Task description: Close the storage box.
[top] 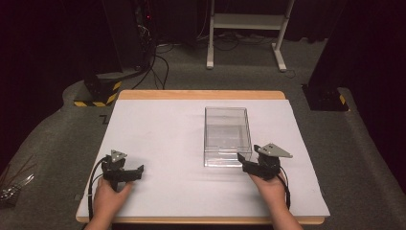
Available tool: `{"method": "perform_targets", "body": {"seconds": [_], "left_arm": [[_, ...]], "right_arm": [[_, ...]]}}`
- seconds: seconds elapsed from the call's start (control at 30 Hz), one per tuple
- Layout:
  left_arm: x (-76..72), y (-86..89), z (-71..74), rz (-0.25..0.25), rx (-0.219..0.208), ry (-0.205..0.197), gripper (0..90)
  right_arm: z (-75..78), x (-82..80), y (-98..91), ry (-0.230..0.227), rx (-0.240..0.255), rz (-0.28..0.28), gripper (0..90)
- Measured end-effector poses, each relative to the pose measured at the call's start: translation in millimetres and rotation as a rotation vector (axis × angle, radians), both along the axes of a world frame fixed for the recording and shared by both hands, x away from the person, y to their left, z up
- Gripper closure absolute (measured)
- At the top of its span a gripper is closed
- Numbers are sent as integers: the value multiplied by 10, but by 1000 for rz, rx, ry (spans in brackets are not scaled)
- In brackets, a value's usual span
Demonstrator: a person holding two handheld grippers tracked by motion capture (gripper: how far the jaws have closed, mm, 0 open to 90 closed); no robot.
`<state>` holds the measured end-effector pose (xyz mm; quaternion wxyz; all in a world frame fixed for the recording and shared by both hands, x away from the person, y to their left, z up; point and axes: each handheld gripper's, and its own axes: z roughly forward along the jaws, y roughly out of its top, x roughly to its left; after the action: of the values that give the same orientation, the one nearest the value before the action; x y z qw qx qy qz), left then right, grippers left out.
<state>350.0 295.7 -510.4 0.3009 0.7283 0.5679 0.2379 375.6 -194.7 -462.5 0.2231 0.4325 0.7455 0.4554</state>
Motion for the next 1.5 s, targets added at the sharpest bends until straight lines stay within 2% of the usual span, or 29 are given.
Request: {"method": "perform_targets", "body": {"seconds": [0.43,0.8,1.03,1.13,1.2,1.37,1.5], "left_arm": [[-1,0,0,0,0,0,13],[-1,0,0,0,0,-1,13],[-1,-1,0,0,1,-1,14],[-2,-1,-1,0,1,-2,13],[-3,-1,-1,0,1,-2,13],[-4,-2,-1,0,1,-2,14],[-4,-2,-1,0,2,-2,14]], "right_arm": [[-78,-175,-186,4,5,-18,236],[-217,-290,-528,51,-35,-63,235],[-317,-382,-681,76,-57,-98,234],[-351,-397,-708,83,-78,-109,233],[-353,-409,-702,72,-88,-105,234],[-372,-411,-644,67,-144,-92,234],[-373,-403,-649,79,-142,-85,235]]}}
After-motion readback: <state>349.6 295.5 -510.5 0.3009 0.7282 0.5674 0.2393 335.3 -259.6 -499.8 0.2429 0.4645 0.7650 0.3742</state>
